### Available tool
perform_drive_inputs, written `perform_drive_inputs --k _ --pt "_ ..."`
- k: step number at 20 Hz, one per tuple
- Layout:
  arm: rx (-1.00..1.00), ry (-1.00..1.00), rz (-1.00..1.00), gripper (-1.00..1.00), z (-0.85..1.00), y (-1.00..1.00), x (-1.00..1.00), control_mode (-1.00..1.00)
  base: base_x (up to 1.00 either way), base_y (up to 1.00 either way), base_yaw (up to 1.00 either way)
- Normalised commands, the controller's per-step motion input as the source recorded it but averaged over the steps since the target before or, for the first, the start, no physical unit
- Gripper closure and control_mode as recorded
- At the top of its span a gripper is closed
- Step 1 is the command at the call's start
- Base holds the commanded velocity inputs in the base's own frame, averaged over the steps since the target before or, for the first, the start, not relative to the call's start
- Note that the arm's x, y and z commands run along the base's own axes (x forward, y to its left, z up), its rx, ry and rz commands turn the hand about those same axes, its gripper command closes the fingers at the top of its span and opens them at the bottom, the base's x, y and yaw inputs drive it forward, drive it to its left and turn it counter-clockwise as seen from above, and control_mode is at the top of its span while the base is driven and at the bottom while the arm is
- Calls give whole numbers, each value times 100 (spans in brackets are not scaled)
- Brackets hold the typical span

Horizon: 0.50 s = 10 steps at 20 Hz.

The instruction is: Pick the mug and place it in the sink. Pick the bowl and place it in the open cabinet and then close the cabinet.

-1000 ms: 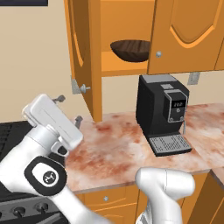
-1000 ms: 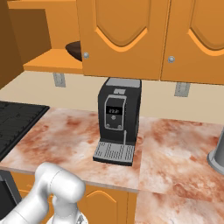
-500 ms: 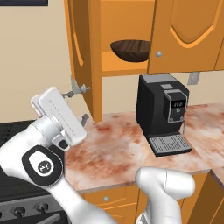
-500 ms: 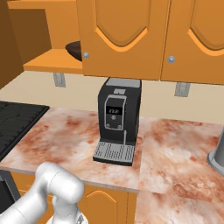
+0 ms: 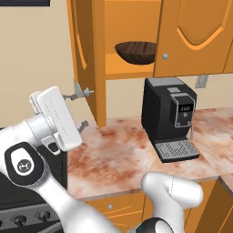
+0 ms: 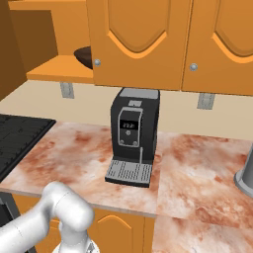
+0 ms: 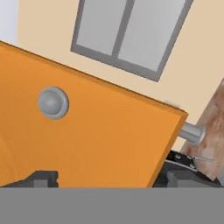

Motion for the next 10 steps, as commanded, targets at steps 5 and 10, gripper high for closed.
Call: perform_drive_inputs --k 5,10 --pt "3 0 -17 -100 0 0 25 -100 0 0 0" --pt "3 0 -12 -100 0 -3 22 -100 0 0 0"
